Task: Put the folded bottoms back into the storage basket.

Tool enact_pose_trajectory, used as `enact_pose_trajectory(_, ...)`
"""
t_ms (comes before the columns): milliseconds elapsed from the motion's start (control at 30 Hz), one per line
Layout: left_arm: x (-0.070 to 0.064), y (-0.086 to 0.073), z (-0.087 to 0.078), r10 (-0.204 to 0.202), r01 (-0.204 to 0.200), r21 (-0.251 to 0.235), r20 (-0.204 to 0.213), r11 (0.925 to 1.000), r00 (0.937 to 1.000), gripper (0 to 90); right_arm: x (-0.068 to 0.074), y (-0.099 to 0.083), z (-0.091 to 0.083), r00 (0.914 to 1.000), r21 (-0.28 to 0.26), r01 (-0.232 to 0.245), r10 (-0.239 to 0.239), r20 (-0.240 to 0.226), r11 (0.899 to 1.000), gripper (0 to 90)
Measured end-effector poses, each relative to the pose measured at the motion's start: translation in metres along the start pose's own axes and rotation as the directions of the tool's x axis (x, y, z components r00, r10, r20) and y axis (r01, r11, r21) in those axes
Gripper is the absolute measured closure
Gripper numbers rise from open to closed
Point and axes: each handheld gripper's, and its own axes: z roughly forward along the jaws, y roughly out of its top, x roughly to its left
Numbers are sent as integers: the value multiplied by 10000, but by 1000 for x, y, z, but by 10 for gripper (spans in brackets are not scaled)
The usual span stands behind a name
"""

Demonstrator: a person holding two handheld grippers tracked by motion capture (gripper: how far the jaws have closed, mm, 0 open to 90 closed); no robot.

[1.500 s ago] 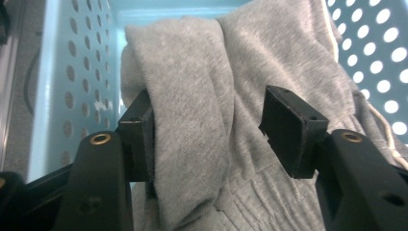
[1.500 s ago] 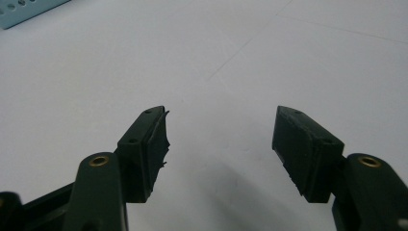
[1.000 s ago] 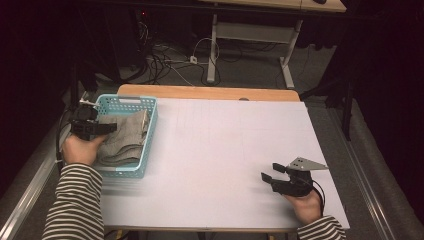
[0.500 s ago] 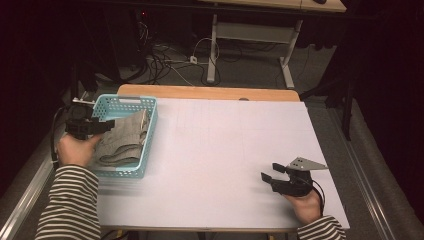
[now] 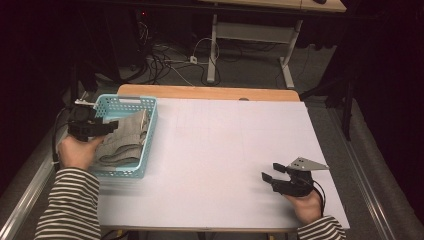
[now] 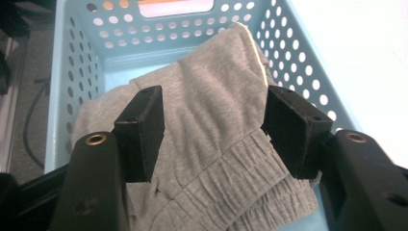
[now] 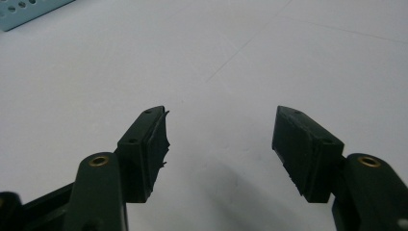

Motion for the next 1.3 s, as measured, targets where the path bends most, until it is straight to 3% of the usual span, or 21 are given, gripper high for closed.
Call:
enact_pose_trajectory(900,-18,-9,-10,716,-701,-334,468,9970,9963,377,1,-1,-2,10000,-25,-16,16,36,10000,373)
enact_pose_trajectory(1300,-19,-17,-10,656,-626,-463,675,9970,9956,374,1,-1,-2,10000,-25,-4,4,42,10000,373)
